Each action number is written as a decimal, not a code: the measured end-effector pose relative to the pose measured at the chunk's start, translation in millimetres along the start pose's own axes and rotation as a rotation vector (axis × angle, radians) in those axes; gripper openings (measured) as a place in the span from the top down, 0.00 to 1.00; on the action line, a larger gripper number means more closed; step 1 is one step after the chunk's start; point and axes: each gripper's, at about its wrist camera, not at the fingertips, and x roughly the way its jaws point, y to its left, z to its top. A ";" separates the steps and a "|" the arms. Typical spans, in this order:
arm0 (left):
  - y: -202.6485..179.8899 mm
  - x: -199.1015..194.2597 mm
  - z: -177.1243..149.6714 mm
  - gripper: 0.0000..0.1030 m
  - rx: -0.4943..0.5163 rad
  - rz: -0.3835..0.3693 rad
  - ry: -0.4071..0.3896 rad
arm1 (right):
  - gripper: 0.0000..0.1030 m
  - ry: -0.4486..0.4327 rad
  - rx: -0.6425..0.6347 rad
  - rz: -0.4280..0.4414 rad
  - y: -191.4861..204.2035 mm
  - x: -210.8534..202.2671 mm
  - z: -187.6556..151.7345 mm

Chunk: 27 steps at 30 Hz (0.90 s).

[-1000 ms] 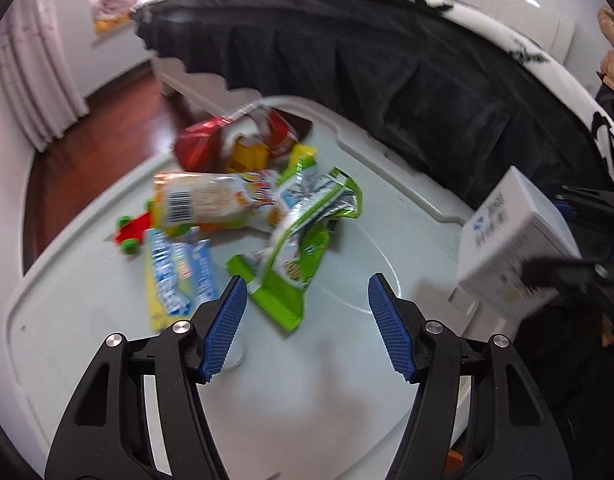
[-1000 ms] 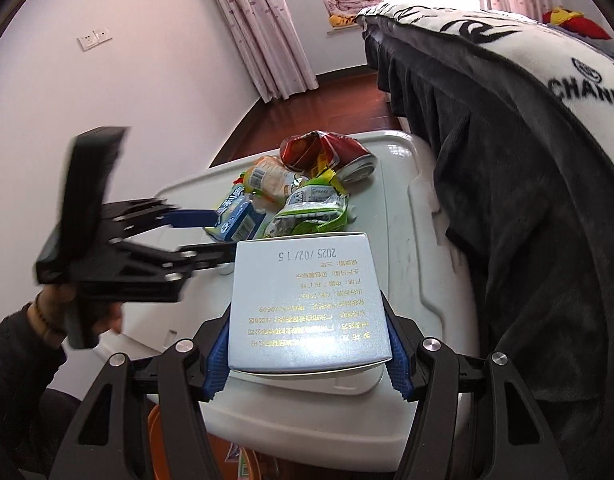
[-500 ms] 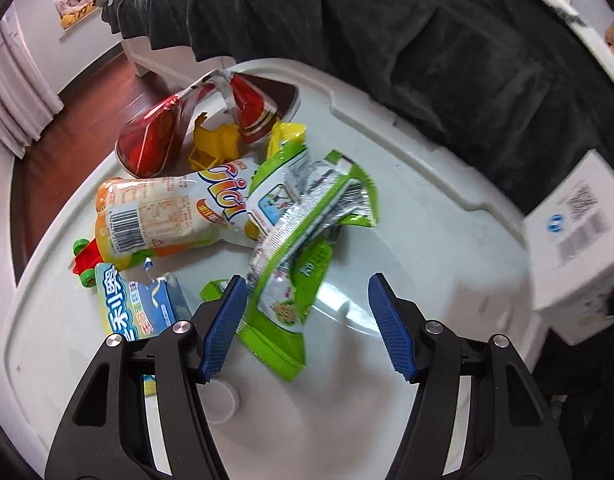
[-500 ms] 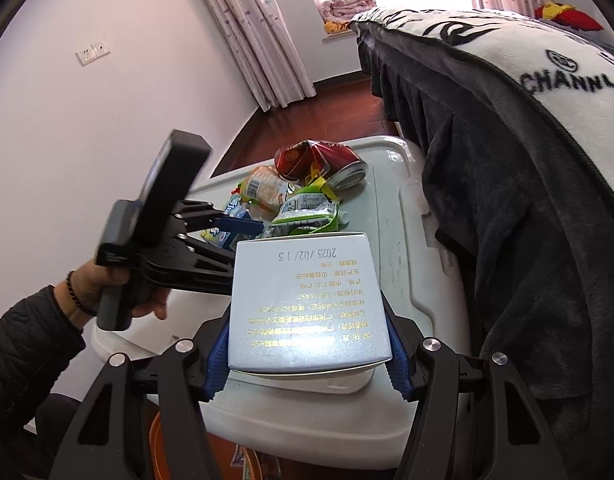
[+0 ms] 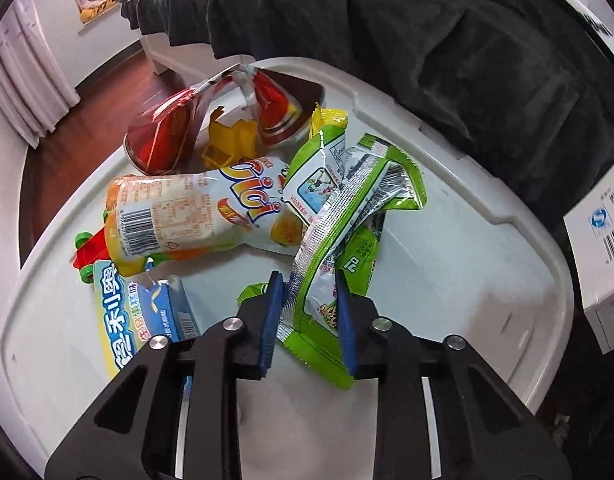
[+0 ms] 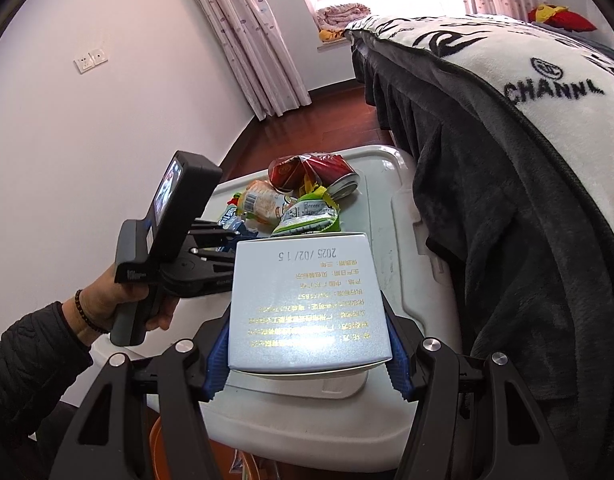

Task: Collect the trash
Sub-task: 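Grasp the green snack wrapper with the left gripper while the right holds the white box, then carry both grippers over the orange bucket and open them, dropping wrapper and white box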

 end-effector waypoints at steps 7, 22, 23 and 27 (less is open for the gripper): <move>-6.0 -12.8 -4.2 0.81 -0.028 0.011 -0.059 | 0.41 -0.015 0.000 -0.012 -1.0 -4.4 0.2; -21.2 -132.9 -106.9 0.81 -0.219 0.068 -0.200 | 0.41 -0.038 -0.048 0.052 28.3 -22.9 -20.6; -25.4 -143.9 -123.2 0.81 -0.246 0.056 -0.203 | 0.41 -0.038 -0.057 0.059 33.4 -24.7 -24.4; -44.6 -173.4 -180.9 0.81 -0.314 0.061 -0.201 | 0.41 -0.025 -0.107 0.094 62.0 -31.8 -48.2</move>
